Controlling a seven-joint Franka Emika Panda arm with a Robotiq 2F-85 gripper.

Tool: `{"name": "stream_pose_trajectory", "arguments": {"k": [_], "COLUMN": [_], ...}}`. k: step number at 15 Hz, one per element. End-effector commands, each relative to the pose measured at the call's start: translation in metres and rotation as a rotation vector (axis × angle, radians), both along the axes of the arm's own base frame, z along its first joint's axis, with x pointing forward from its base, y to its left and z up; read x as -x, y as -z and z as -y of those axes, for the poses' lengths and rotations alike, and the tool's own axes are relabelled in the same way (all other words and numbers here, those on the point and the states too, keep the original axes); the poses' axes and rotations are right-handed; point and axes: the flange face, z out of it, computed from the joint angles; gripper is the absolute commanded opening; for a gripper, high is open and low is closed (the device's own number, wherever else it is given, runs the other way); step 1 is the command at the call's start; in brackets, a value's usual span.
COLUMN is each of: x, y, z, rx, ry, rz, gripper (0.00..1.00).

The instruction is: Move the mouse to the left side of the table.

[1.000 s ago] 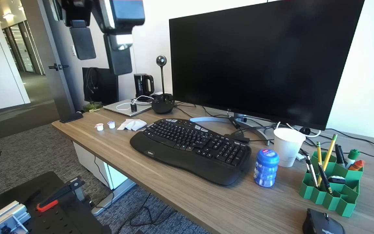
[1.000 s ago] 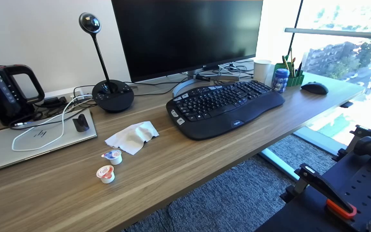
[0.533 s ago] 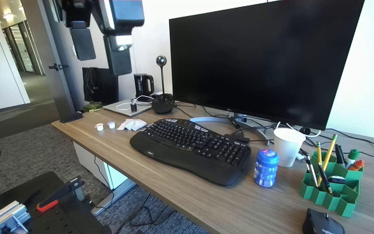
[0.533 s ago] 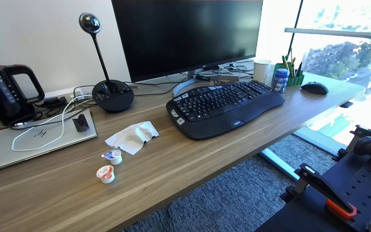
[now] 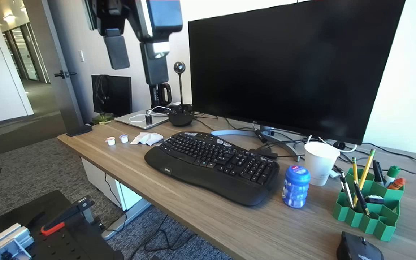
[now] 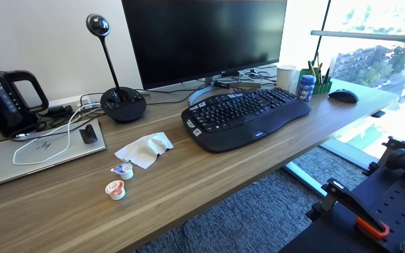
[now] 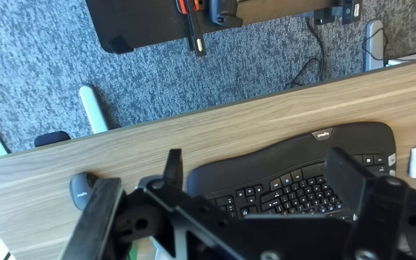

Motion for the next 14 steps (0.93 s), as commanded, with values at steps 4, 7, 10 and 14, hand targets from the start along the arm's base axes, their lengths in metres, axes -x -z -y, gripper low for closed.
{"name": "stream_pose_trajectory", "arguments": {"k": [4,7,10,14], "x": [-0.039,-0.060,-0.084,-0.118], "y": [-0.005,-0.008,-0.005,0.011], "z": [0.023,0.044,0.065,0.092], "rx": [0.055,0.094,0.122,0.157], "ry": [0.130,0.208,0.294,0.394], "rz": [0.006,0.022,0.017,-0.017], "gripper": [1.00,1.00,1.00,1.00]}}
